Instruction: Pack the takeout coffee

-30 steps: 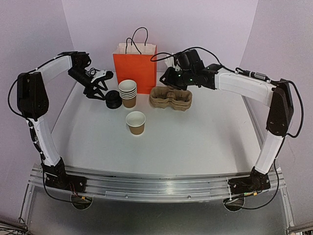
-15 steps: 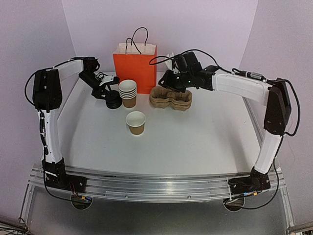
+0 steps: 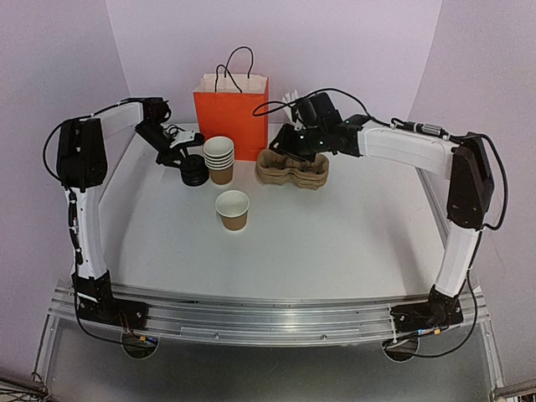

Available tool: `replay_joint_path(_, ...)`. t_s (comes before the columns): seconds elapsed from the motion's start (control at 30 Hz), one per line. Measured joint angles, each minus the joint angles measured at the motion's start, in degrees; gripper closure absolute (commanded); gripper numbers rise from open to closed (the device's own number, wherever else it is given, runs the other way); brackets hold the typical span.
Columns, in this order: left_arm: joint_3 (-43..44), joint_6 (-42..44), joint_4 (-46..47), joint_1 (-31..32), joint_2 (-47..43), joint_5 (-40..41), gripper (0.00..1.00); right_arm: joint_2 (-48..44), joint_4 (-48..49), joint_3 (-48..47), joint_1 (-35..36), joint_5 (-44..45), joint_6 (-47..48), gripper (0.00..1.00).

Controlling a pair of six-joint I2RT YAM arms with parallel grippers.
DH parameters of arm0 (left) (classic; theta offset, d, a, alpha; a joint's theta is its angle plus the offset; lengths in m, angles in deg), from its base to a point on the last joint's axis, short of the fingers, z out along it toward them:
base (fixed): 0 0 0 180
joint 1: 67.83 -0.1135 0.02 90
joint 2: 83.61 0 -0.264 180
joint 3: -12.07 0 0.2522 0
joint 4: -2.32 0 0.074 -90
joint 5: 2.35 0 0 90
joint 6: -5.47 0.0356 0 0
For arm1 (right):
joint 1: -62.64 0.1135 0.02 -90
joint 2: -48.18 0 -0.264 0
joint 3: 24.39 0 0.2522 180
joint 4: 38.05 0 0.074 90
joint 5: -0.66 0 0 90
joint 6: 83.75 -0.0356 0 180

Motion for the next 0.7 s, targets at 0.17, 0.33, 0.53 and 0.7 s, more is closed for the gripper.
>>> replay_joint_path(0.17, 0.0, -0.1, 0.1, 0.1, 0.0, 0.5, 0.77, 0.3, 0.0, 0.0, 0.0, 0.0, 0.0, 0.65)
replay_joint_path(0.33, 0.0, -0.2, 0.2, 0.6, 0.4, 1.0, 0.79, 0.3, 0.0, 0.0, 0.0, 0.0, 0.0, 0.66)
replay_joint_path(0.53, 0.0, -0.2, 0.2, 1.4, 1.3, 1.9, 0.82, 0.3, 0.0, 0.0, 0.0, 0.0, 0.0, 0.65)
replay_joint_path(0.7, 0.0, -0.3, 0.3, 1.5, 1.5, 2.1, 0.89, 0.3, 0.0, 0.0, 0.0, 0.0, 0.0, 0.65)
